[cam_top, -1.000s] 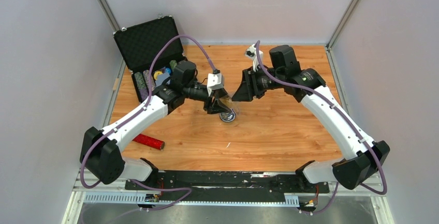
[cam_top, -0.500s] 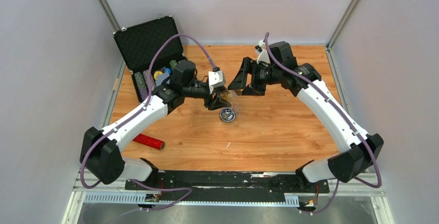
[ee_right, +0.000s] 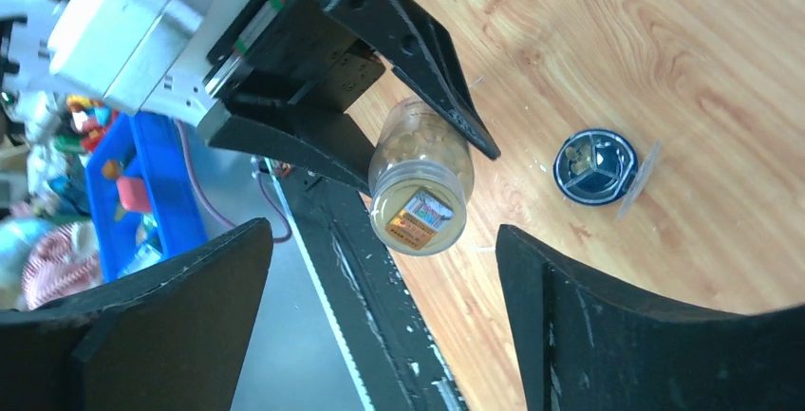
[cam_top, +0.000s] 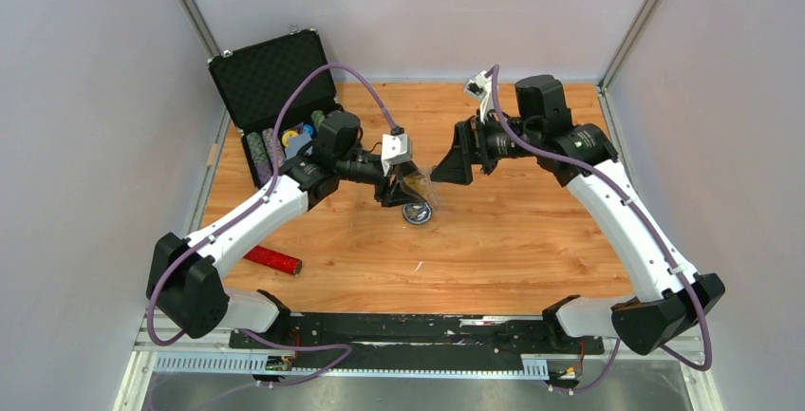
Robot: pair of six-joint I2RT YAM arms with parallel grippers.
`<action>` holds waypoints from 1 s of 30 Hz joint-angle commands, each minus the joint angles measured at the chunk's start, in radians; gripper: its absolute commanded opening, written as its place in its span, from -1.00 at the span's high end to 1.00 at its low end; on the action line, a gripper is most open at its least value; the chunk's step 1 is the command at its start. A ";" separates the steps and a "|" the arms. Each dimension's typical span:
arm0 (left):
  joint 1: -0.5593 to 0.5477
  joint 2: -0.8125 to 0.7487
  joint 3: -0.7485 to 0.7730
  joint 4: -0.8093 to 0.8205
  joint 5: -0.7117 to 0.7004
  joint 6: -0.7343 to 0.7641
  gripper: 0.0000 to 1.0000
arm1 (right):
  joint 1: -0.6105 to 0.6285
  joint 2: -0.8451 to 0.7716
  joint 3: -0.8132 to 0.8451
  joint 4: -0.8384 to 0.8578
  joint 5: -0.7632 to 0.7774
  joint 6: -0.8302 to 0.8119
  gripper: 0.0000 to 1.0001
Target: Sort the pills into containers
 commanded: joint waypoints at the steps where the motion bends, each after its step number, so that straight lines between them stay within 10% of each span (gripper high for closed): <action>1: -0.002 -0.028 0.037 -0.005 0.122 0.020 0.85 | 0.001 -0.013 0.012 -0.037 -0.086 -0.234 -0.74; 16: -0.002 -0.007 0.064 -0.015 0.159 0.006 0.84 | 0.054 0.040 0.006 -0.037 -0.022 -0.195 -0.31; 23: -0.002 -0.009 0.064 -0.015 0.132 0.007 0.86 | 0.066 0.067 0.019 -0.033 0.014 -0.082 0.62; 30: -0.002 -0.015 0.051 -0.005 0.027 0.025 0.99 | 0.127 0.089 0.000 0.008 0.131 0.280 1.00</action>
